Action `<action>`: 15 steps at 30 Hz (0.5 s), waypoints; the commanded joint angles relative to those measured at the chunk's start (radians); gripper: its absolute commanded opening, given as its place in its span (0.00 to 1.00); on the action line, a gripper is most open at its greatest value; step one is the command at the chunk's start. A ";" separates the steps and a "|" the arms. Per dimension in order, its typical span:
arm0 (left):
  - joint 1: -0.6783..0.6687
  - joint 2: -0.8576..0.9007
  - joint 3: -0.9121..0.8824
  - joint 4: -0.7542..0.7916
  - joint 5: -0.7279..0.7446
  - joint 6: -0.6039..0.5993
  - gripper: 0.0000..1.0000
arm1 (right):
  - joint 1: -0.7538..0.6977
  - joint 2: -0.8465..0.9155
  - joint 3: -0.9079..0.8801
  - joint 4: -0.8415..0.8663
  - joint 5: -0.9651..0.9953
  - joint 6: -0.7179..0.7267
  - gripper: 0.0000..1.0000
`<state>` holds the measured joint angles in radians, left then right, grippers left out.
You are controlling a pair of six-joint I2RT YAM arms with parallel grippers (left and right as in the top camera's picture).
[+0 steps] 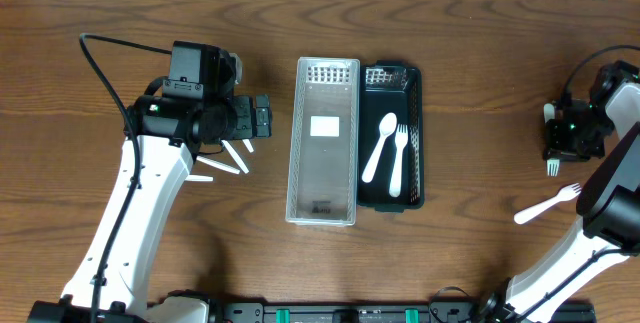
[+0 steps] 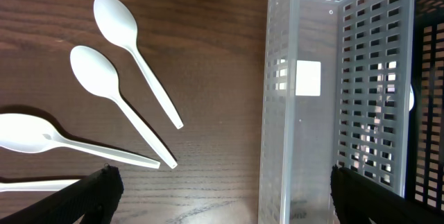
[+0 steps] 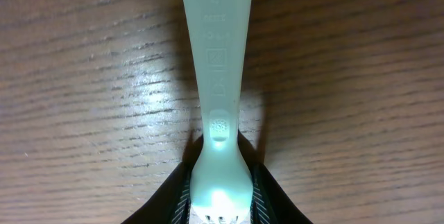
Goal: Pack container
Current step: 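Grasp the pale green spork and drop it into the black basket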
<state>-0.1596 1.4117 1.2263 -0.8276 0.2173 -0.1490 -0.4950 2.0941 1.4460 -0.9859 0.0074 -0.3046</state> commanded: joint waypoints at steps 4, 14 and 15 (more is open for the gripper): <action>0.004 -0.009 0.016 -0.002 -0.009 0.021 0.98 | 0.026 -0.018 0.117 -0.082 -0.092 0.115 0.01; 0.004 -0.009 0.016 -0.002 -0.009 0.021 0.98 | 0.304 -0.216 0.466 -0.283 -0.169 0.340 0.01; 0.004 -0.009 0.016 -0.002 -0.009 0.021 0.98 | 0.344 -0.235 0.474 -0.281 -0.169 0.367 0.01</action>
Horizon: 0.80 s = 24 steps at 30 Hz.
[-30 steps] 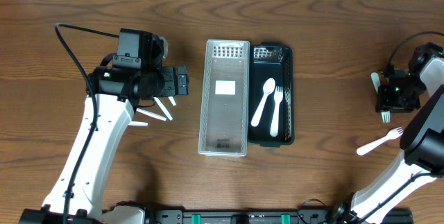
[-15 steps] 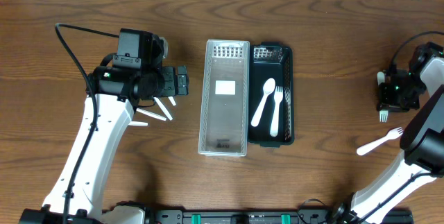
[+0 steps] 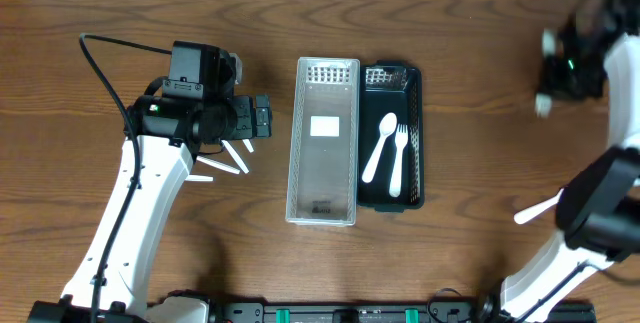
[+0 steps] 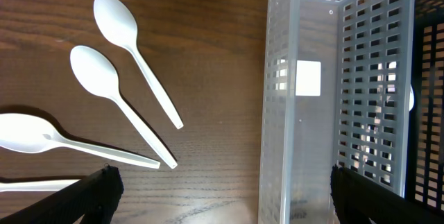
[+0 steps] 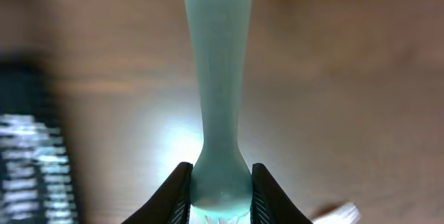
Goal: Pack container
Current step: 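Grasp the pale green spork and drop it into the black basket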
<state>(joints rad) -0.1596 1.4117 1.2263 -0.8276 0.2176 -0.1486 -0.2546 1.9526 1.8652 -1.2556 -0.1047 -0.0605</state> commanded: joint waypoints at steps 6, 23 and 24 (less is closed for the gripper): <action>0.004 -0.009 0.016 -0.003 -0.009 0.021 0.98 | 0.360 -0.138 0.054 0.001 -0.055 0.261 0.01; 0.004 -0.009 0.016 -0.002 -0.009 0.021 0.98 | 0.697 -0.034 -0.433 0.294 0.022 0.547 0.01; 0.004 -0.009 0.016 -0.002 -0.009 0.021 0.98 | 0.701 -0.034 -0.449 0.300 0.022 0.547 0.02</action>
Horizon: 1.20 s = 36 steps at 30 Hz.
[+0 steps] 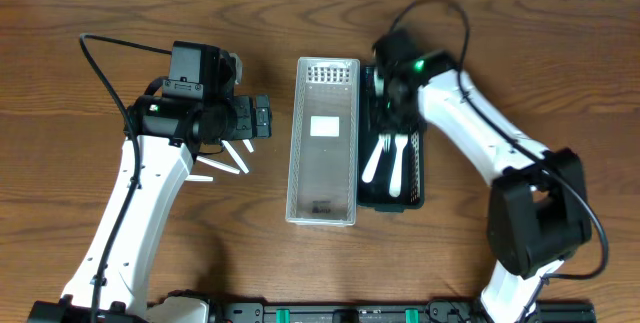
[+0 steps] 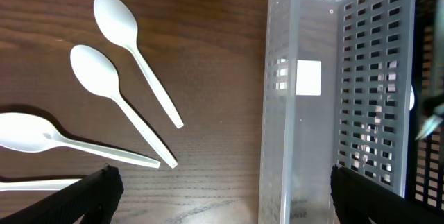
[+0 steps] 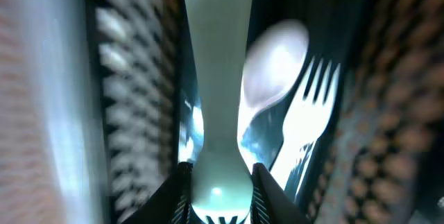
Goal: Pack container
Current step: 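Grasp the pale green spork and drop it into the black basket, then move the right gripper to the second white fork and grasp it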
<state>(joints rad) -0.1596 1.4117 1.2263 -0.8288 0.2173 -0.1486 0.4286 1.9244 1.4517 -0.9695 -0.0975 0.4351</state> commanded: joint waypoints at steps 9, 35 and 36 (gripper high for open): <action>0.004 -0.009 0.016 -0.001 -0.009 0.021 0.98 | -0.013 -0.029 0.070 -0.028 0.015 0.019 0.49; 0.004 -0.009 0.016 -0.023 -0.009 0.021 0.98 | -0.879 -0.229 0.142 -0.338 0.223 0.301 0.95; 0.004 -0.009 0.016 -0.023 -0.009 0.021 0.98 | -0.895 -0.221 0.102 -0.310 0.209 0.290 0.95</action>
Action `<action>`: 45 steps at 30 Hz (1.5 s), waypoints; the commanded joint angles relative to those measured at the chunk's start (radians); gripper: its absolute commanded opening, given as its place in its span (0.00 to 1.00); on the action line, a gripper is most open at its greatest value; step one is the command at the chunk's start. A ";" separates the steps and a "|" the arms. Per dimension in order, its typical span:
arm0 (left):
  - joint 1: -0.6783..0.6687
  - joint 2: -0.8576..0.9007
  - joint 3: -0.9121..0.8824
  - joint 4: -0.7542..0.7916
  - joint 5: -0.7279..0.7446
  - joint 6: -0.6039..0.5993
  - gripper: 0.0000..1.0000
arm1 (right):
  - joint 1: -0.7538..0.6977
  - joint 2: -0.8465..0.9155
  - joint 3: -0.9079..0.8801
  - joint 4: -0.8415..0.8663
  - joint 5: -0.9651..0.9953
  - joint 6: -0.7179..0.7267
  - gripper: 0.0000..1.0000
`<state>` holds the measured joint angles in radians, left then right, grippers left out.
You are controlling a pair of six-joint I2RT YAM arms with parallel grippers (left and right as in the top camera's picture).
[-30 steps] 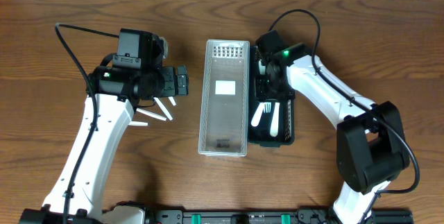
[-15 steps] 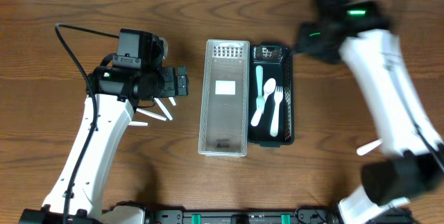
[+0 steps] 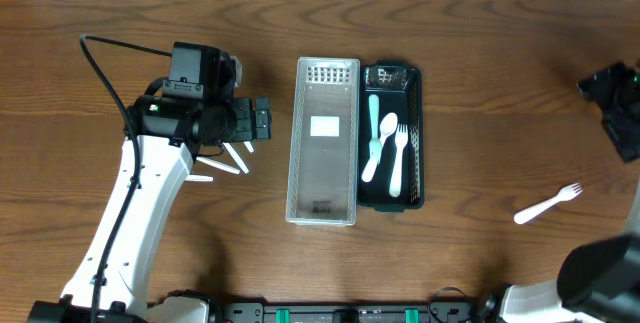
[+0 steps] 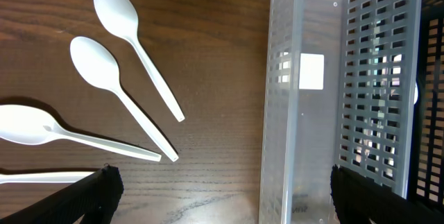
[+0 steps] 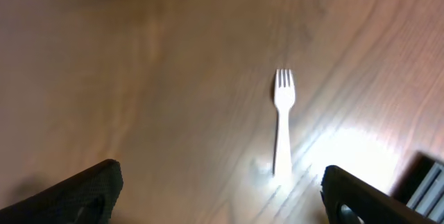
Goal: Pack container
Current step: 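Move the right gripper to the second white fork and grasp it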
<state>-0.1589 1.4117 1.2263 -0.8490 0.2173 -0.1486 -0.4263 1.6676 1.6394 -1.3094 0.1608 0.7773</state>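
A clear slotted container (image 3: pixel 323 141) and a black basket (image 3: pixel 408 188) stand side by side mid-table. In the basket lie a pale green fork (image 3: pixel 373 119), a white spoon (image 3: pixel 381 143) and a white fork (image 3: pixel 399 153). Another white fork (image 3: pixel 548 204) lies on the wood at the right, also in the right wrist view (image 5: pixel 283 123). My right gripper (image 3: pixel 612 88) hovers open and empty above it (image 5: pixel 222 189). My left gripper (image 3: pixel 258 119) is open (image 4: pixel 222 196) between the clear container (image 4: pixel 305 99) and several white spoons (image 4: pixel 118 96).
The spoons (image 3: pixel 225 158) lie fanned out on the wood left of the clear container, partly under my left arm. A dark slotted object (image 5: pixel 429 182) shows at the lower right corner of the blurred right wrist view.
My right gripper was shut on the pale green fork over the black basket. Now that fork lies in the basket and the gripper is open at the table's far right. The left arm barely shifted.
My right gripper was shut on the pale green fork lying on the table at the right. Then it held the fork up near the far right corner, then over the black basket. Now the fork lies in the basket and the gripper is open over another fork.
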 commanded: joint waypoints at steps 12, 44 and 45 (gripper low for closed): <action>0.003 -0.009 0.016 -0.003 -0.009 0.021 0.98 | -0.130 0.131 -0.449 0.336 -0.091 -0.151 0.92; 0.003 -0.009 0.016 -0.003 -0.009 0.021 0.98 | -0.211 0.149 -0.615 0.575 -0.117 -0.330 0.55; 0.003 -0.009 0.016 -0.003 -0.009 0.021 0.98 | -0.211 0.149 -0.615 0.575 -0.117 -0.330 0.50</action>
<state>-0.1589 1.4117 1.2263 -0.8494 0.2173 -0.1486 -0.6304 1.8057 1.0317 -0.7345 0.0410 0.4526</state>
